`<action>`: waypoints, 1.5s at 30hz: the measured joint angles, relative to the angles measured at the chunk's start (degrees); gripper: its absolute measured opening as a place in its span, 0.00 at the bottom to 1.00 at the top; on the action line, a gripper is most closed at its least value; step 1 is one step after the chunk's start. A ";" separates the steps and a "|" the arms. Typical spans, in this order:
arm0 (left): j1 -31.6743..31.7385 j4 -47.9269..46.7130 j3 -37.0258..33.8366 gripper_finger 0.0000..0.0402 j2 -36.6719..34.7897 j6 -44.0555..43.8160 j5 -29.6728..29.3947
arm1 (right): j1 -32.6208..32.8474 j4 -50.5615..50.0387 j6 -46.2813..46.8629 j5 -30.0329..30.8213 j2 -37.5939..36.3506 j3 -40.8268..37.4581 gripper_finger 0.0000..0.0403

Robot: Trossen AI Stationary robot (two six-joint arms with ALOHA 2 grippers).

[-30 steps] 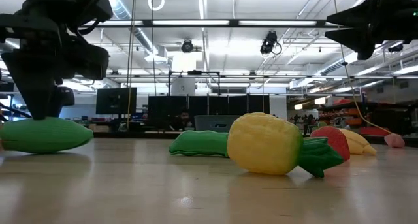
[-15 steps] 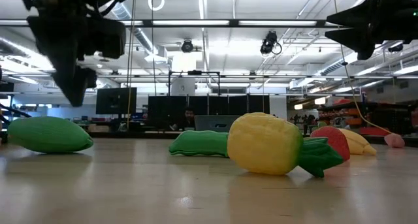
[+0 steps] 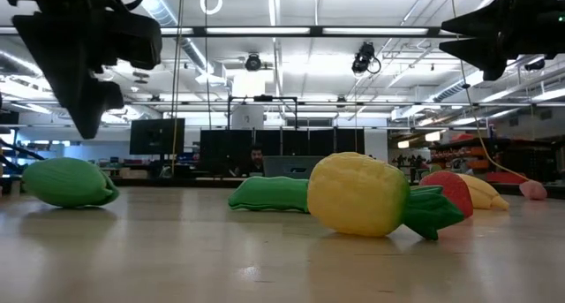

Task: Pick and placing Produce into tupperware
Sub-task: Put the green corn into the blue bin

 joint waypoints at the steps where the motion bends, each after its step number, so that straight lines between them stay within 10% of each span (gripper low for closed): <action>1: -0.77 -0.44 0.00 0.64 -0.01 -1.09 -0.04 | 0.00 0.00 -0.02 0.00 0.00 0.00 0.65; 13: -8.15 -2.73 1.44 0.59 8.40 3.87 -5.54 | 0.00 0.55 1.00 -0.01 0.00 0.00 0.65; 21: -8.91 -21.57 15.61 0.53 14.14 13.01 -17.03 | 0.00 0.83 1.10 0.00 0.00 0.00 0.65; 35: -8.93 -21.40 18.38 0.53 18.72 55.18 -24.32 | 0.00 0.57 1.03 -0.04 0.03 0.00 0.65; 45: -9.26 -21.97 18.36 0.51 25.77 65.28 -31.94 | 0.00 0.38 1.14 -0.05 0.61 -0.02 0.65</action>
